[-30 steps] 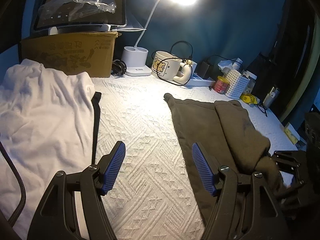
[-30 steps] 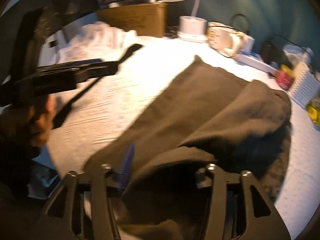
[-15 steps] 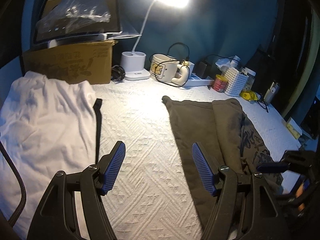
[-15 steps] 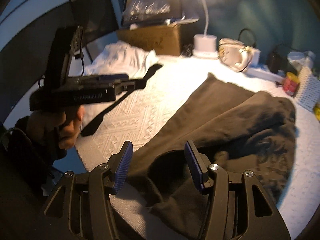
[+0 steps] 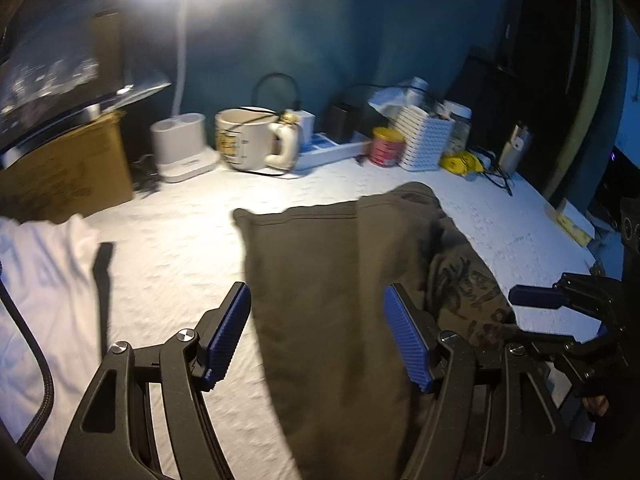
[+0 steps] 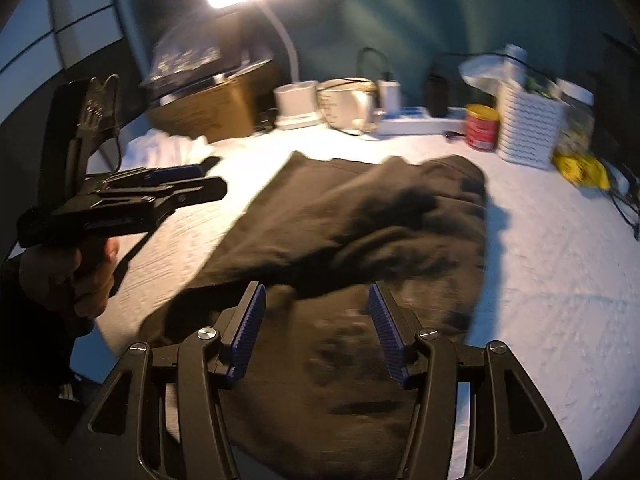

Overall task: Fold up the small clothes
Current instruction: 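Open the right gripper and withdraw both grippers from the folded shirt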

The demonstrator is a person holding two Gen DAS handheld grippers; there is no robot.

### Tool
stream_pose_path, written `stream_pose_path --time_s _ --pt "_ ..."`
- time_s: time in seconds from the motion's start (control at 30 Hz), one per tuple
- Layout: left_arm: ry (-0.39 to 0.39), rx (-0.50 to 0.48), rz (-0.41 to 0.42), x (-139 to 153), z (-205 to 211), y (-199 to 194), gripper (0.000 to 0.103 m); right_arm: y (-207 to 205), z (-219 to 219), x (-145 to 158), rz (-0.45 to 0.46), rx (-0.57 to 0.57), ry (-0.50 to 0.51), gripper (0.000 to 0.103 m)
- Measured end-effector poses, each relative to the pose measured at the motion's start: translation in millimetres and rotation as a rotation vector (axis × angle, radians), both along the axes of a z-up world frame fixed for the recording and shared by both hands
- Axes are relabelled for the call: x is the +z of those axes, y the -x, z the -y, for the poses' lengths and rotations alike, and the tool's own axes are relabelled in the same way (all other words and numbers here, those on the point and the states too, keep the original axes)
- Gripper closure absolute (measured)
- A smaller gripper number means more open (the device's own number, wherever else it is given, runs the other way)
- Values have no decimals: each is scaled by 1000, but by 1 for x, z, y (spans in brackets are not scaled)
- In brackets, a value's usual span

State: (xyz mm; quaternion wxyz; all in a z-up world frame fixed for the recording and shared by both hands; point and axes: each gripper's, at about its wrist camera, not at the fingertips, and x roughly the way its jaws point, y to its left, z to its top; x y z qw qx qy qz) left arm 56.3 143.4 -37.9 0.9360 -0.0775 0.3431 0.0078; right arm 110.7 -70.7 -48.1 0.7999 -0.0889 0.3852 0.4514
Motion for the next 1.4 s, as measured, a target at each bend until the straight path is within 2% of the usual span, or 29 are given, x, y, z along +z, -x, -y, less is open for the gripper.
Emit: stream_pose_path --time_s 0.37,0.63,0.73,0.83,0.93,1.1,1.2,1.3,1.4 --pt "-111 -176 -71 0 59 -71 34 -62 42 -18 -34 -141 -13 46" --pt "-161 -246 -173 -24 80 -113 34 -95 59 -32 -61 -208 6 46" --pt "-222 -258 -232 -38 85 -121 34 -104 59 -37 -74 -215 12 46" --pt "-269 -243 -233 -43 80 -121 34 -111 54 -41 -85 -212 22 46" --pt "-308 -171 -222 -44 59 -120 34 -117 46 -43 -90 -201 33 46" --pt "-293 -12 -235 -48 2 -115 34 -123 27 -45 -86 -177 61 46" --pt "-215 27 -234 -49 -26 -107 32 -123 18 -42 -66 -168 78 46" --pt "-198 85 -174 -39 -38 -98 32 -127 14 -39 -53 -171 81 46" --pt "-78 70 -119 -30 -49 -89 32 -138 13 -39 -41 -199 94 46"
